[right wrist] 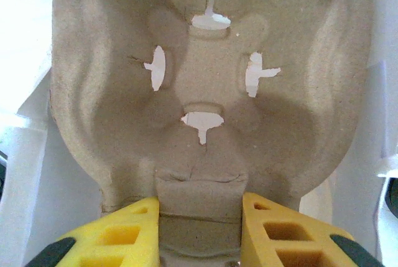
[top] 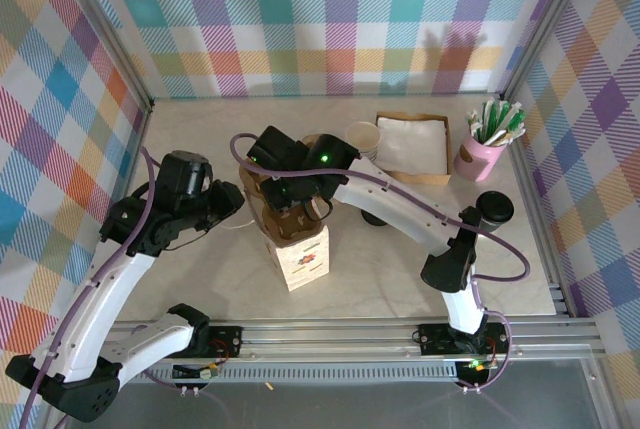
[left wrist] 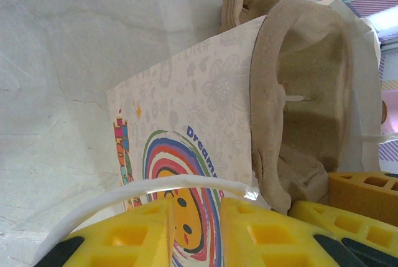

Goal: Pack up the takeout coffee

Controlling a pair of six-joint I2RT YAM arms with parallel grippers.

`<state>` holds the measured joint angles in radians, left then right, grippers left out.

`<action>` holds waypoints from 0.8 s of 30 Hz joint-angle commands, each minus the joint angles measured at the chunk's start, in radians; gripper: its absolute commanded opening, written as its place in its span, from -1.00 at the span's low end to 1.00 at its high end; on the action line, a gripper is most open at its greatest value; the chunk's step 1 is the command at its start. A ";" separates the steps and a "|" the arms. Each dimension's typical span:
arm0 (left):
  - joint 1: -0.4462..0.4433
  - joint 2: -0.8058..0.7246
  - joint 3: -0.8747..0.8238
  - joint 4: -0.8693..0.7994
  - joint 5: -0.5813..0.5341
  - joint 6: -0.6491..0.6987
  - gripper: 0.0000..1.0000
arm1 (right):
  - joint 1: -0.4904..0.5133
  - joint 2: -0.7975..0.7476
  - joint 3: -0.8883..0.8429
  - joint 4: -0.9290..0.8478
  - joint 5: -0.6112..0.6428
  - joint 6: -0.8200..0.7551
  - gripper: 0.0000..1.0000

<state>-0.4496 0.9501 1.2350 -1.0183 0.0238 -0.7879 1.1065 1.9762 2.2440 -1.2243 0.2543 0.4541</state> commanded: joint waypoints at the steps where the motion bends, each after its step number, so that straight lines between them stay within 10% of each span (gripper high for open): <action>1: -0.004 -0.001 0.029 0.000 -0.014 0.016 -0.49 | 0.010 0.012 -0.020 -0.043 0.012 -0.022 -0.40; 24: -0.003 0.026 0.049 -0.002 -0.051 0.026 -0.48 | 0.012 -0.012 -0.059 -0.052 0.010 -0.027 -0.40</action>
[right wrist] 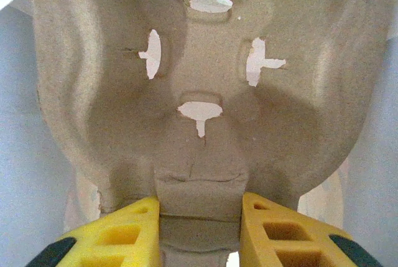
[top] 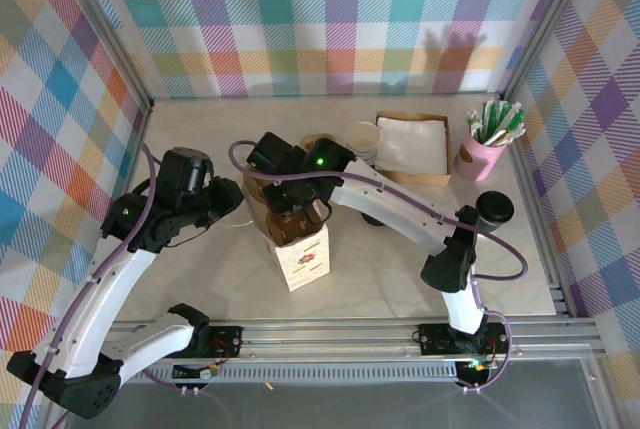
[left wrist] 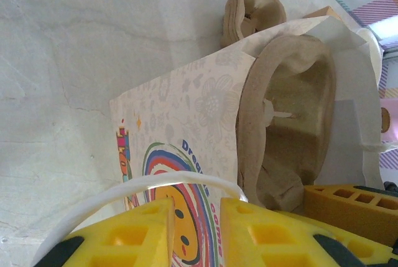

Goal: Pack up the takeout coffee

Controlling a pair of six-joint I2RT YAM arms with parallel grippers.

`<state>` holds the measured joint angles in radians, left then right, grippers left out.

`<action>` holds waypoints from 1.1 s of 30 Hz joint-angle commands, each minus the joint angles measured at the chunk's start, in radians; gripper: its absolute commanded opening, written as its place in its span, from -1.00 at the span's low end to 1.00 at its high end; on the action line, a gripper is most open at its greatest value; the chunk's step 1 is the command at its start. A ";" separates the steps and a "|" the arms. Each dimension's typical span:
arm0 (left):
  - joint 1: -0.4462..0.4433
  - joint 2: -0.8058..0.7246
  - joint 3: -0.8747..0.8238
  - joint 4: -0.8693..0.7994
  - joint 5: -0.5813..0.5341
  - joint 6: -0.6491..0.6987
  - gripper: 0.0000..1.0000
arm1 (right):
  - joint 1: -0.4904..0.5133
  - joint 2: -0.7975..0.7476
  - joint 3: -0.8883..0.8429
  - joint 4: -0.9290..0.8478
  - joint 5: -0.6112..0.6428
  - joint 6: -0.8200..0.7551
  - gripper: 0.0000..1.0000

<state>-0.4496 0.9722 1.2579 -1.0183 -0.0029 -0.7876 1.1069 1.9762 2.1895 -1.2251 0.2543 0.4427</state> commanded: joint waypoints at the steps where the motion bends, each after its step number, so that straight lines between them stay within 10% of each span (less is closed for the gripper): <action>1: -0.001 0.006 0.026 -0.002 -0.026 0.027 -0.48 | 0.014 -0.017 -0.007 -0.052 0.010 -0.015 -0.40; 13: 0.022 0.072 0.190 -0.078 -0.122 0.160 -0.37 | 0.014 -0.029 -0.025 -0.043 0.022 -0.017 -0.40; 33: 0.024 0.005 0.032 0.006 0.101 0.074 -0.30 | 0.015 0.044 -0.007 -0.073 0.020 -0.021 -0.39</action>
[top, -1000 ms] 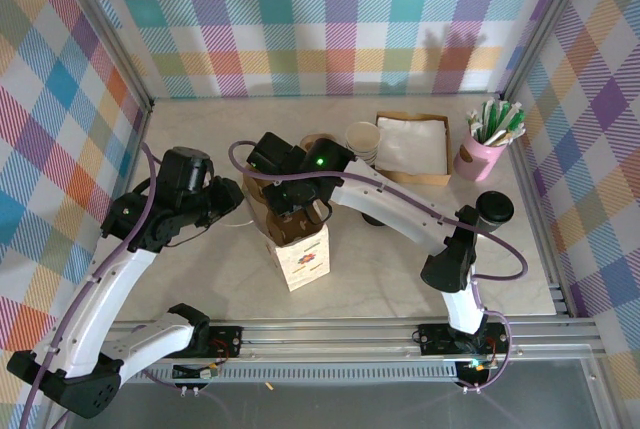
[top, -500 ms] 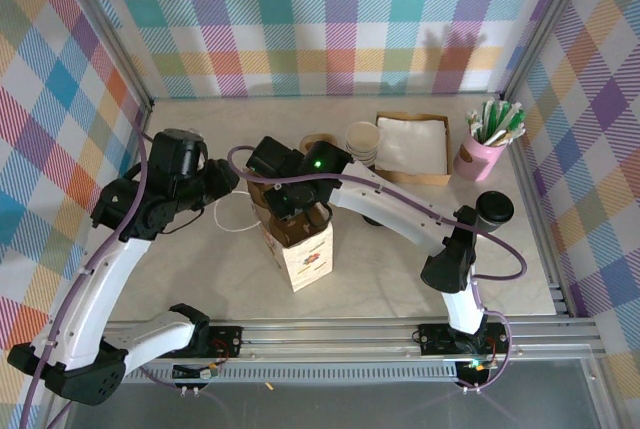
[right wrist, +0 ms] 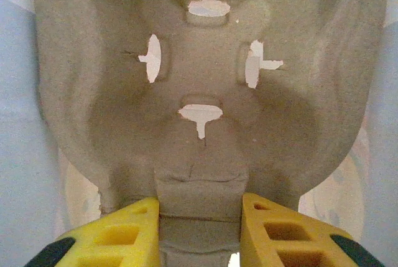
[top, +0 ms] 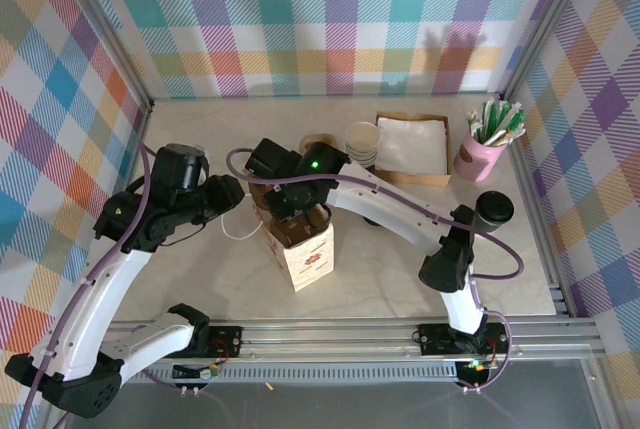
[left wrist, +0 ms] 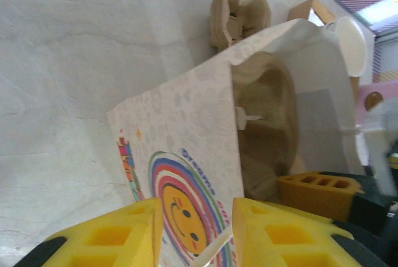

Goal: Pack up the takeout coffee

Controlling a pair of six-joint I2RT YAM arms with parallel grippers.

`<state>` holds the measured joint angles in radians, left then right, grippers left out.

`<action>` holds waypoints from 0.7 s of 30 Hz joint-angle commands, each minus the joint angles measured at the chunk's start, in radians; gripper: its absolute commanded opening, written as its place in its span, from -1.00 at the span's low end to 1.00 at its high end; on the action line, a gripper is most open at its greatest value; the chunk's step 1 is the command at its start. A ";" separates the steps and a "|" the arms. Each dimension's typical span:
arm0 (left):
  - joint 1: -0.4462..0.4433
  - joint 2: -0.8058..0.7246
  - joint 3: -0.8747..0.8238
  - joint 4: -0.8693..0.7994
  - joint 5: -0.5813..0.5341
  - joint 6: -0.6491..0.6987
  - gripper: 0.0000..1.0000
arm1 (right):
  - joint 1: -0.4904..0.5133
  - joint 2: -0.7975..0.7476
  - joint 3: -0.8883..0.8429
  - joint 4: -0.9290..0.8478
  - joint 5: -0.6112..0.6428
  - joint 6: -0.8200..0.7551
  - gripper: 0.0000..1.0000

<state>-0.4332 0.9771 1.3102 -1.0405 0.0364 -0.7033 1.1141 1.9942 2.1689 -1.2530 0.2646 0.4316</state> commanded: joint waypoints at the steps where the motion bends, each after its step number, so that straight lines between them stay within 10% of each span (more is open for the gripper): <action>1: 0.007 0.004 -0.021 0.027 0.069 -0.013 -0.29 | 0.007 0.030 0.016 -0.046 0.010 -0.012 -0.39; 10: 0.008 -0.034 0.106 -0.095 -0.065 -0.006 -0.30 | 0.007 0.053 0.033 -0.062 0.005 -0.013 -0.38; 21: 0.004 -0.084 0.070 -0.044 0.105 -0.141 -0.31 | 0.007 0.064 0.034 -0.062 -0.004 -0.009 -0.38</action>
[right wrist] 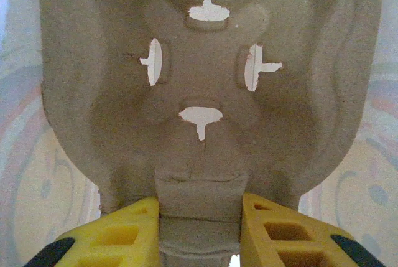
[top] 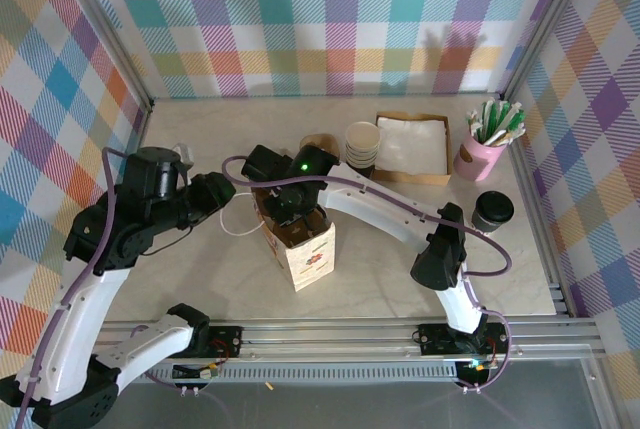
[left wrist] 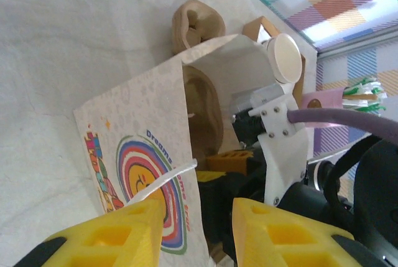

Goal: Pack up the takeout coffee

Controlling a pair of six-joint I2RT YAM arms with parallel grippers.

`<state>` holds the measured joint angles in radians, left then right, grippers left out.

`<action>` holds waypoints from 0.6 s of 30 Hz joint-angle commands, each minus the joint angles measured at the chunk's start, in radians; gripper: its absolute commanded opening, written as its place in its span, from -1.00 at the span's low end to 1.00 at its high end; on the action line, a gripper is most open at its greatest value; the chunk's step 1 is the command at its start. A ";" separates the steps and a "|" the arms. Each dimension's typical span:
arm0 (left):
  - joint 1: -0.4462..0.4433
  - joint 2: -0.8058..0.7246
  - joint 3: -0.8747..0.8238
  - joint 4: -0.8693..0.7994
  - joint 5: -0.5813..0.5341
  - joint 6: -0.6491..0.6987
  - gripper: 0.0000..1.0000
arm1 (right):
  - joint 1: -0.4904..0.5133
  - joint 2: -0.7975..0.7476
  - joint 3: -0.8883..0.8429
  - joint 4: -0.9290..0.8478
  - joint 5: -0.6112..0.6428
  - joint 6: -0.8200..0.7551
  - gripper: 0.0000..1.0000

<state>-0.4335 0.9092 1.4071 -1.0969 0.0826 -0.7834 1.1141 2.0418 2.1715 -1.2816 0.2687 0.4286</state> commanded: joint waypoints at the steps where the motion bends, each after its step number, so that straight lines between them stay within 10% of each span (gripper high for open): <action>1: 0.005 -0.023 -0.039 0.022 0.066 -0.069 -0.31 | 0.008 0.018 0.031 -0.033 -0.011 -0.006 -0.38; 18: -0.013 0.039 -0.169 0.137 0.123 -0.068 -0.24 | 0.007 0.029 0.023 -0.032 -0.045 0.025 -0.38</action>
<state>-0.4381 0.9401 1.2507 -0.9874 0.1864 -0.8600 1.1141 2.0491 2.1731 -1.2816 0.2493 0.4335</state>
